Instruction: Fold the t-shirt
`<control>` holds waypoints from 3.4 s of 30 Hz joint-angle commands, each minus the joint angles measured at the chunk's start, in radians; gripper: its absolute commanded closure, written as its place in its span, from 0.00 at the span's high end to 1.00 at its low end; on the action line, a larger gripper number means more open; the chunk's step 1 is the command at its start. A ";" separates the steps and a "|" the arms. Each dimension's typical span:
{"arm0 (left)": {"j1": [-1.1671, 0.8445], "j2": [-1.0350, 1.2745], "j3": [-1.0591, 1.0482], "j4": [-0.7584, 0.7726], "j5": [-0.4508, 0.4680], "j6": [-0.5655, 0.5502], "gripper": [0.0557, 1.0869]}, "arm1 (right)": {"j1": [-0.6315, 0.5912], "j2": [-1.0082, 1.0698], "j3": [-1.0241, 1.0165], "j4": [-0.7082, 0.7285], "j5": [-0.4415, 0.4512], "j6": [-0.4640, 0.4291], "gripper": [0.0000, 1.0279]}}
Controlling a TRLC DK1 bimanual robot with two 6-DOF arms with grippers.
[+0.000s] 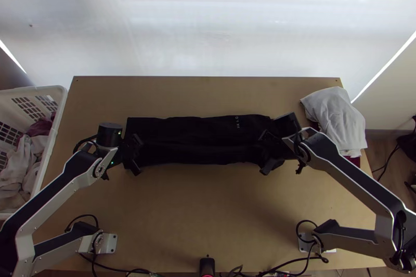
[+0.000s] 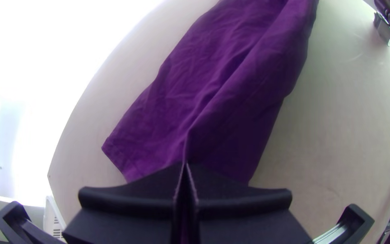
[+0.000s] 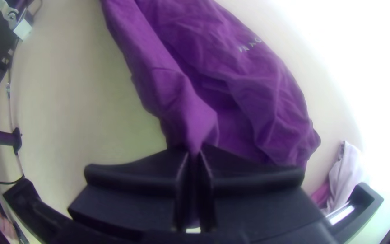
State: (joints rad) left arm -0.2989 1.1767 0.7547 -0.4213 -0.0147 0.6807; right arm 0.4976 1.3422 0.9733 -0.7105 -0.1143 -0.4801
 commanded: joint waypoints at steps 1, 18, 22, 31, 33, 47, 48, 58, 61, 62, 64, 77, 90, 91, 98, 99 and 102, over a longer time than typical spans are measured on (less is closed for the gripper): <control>0.018 0.098 0.046 0.042 0.001 0.003 0.04 | -0.051 0.123 0.113 -0.030 -0.025 -0.094 0.03; 0.098 0.219 0.081 0.121 0.001 0.056 0.04 | -0.137 0.359 0.354 -0.066 -0.059 -0.123 0.03; 0.099 0.255 0.101 0.128 0.001 0.062 0.04 | -0.142 0.410 0.406 -0.087 -0.064 -0.127 0.03; 0.098 0.371 0.166 0.159 0.001 0.076 0.04 | -0.172 0.534 0.507 -0.106 -0.073 -0.134 0.03; 0.090 0.394 0.181 0.161 0.001 0.076 0.04 | -0.175 0.552 0.521 -0.107 -0.073 -0.137 0.03; 0.041 0.505 0.215 0.191 -0.001 0.068 0.54 | -0.188 0.684 0.585 -0.116 -0.073 -0.124 0.03; 0.043 0.505 0.207 0.202 -0.001 0.068 0.66 | -0.191 0.689 0.585 -0.116 -0.073 -0.123 0.06; 0.093 0.497 0.199 0.262 -0.019 0.076 0.95 | -0.238 0.719 0.605 -0.116 -0.051 -0.012 0.95; 0.139 0.479 0.213 0.262 -0.019 0.094 0.95 | -0.261 0.706 0.627 -0.119 -0.047 -0.003 0.96; 0.155 0.471 0.215 0.259 -0.019 0.106 0.95 | -0.266 0.693 0.628 -0.119 -0.047 -0.003 0.96; 0.176 0.451 0.219 0.254 -0.018 0.129 0.95 | -0.271 0.670 0.633 -0.119 -0.047 -0.006 0.96; 0.241 0.351 0.385 0.127 -0.018 0.157 0.95 | -0.295 0.561 0.759 -0.214 -0.047 0.000 0.96; 0.167 0.230 0.515 -0.129 0.044 0.006 0.95 | -0.234 0.426 0.809 -0.383 -0.058 0.071 0.95; 0.144 0.218 0.500 -0.132 0.044 -0.001 0.95 | -0.205 0.405 0.794 -0.383 -0.058 0.075 0.95; 0.055 0.166 0.376 -0.134 0.044 -0.026 0.95 | -0.036 0.282 0.674 -0.383 -0.056 0.090 0.95; 0.041 0.153 0.362 -0.135 0.044 -0.036 0.95 | -0.019 0.272 0.657 -0.383 -0.058 0.097 0.95; 0.017 0.149 0.362 -0.155 0.044 -0.096 0.95 | 0.013 0.253 0.616 -0.382 -0.058 0.107 0.93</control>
State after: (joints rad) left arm -0.2108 1.3651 1.1614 -0.5449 0.0269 0.6605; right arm 0.4088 1.6669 1.6772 -1.0859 -0.1730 -0.3954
